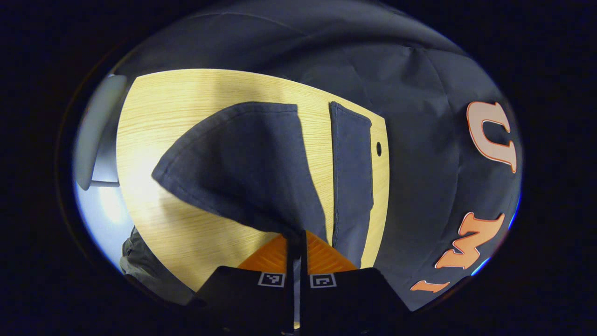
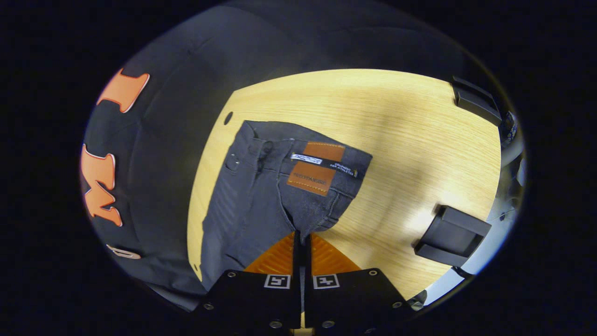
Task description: Grasp the waist and the cuffs of the jeans and fold them to make the two legs overlap; first hold the waist and fold one-third of the jeans toward the cuffs, then hold the cuffs and fold the remaining one-third in the same direction to finish folding.
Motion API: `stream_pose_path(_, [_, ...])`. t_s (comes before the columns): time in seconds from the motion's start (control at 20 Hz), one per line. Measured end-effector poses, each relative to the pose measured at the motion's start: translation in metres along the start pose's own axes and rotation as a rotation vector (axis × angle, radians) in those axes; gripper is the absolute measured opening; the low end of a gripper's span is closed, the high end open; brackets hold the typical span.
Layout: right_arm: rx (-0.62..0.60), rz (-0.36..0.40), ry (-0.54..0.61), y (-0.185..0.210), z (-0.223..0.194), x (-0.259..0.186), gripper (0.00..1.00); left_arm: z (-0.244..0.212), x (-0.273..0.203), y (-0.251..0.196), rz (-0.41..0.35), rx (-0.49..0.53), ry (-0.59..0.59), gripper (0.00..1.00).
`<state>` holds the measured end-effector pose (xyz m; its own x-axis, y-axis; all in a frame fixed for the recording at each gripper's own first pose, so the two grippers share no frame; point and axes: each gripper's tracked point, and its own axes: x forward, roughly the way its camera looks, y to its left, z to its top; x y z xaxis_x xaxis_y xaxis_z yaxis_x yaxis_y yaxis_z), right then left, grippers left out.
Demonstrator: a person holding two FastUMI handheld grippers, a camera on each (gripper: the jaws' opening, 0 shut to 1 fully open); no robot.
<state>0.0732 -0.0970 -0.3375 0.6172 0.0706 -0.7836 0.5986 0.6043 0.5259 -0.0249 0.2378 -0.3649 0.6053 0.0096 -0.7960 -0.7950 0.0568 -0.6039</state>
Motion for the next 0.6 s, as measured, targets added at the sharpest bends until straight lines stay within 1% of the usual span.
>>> stream_pose_path(0.05, [0.0, 0.02, -0.003, 0.008, 0.004, -0.007, 0.04, 0.001, -0.006, -0.006, 0.002, 0.042, -0.001, 0.05])
stream_pose_path(0.1, [-0.002, 0.038, -0.008, 0.016, 0.008, -0.013, 0.04, -0.001, -0.012, -0.009, 0.033, 0.1, 0.003, 0.05])
stream_pose_path(0.15, [-0.007, 0.048, -0.011, 0.026, 0.01, -0.015, 0.03, 0.0, -0.017, -0.007, 0.093, 0.159, 0.013, 0.05])
stream_pose_path(0.25, [-0.04, 0.063, -0.011, 0.046, 0.016, -0.02, 0.04, -0.001, -0.029, -0.009, 0.204, 0.235, 0.042, 0.05])
stream_pose_path(0.3, [-0.057, 0.074, -0.009, 0.057, 0.018, -0.022, 0.04, -0.002, -0.03, -0.013, 0.25, 0.268, 0.06, 0.05])
stream_pose_path(0.35, [-0.074, 0.084, -0.004, 0.069, 0.021, -0.023, 0.04, 0.004, -0.031, -0.021, 0.272, 0.293, 0.069, 0.05])
stream_pose_path(0.4, [-0.086, 0.09, 0.005, 0.08, 0.023, -0.022, 0.04, 0.006, -0.027, -0.023, 0.306, 0.307, 0.088, 0.05])
stream_pose_path(0.45, [-0.09, 0.102, 0.015, 0.092, 0.027, -0.019, 0.03, 0.006, -0.026, -0.025, 0.34, 0.289, 0.107, 0.05])
stream_pose_path(0.5, [-0.094, 0.115, 0.02, 0.106, 0.03, -0.018, 0.04, 0.007, -0.023, -0.032, 0.352, 0.269, 0.131, 0.05])
stream_pose_path(0.6, [-0.108, 0.127, 0.032, 0.125, 0.037, -0.008, 0.04, 0.015, -0.016, -0.045, 0.37, 0.282, 0.141, 0.05])
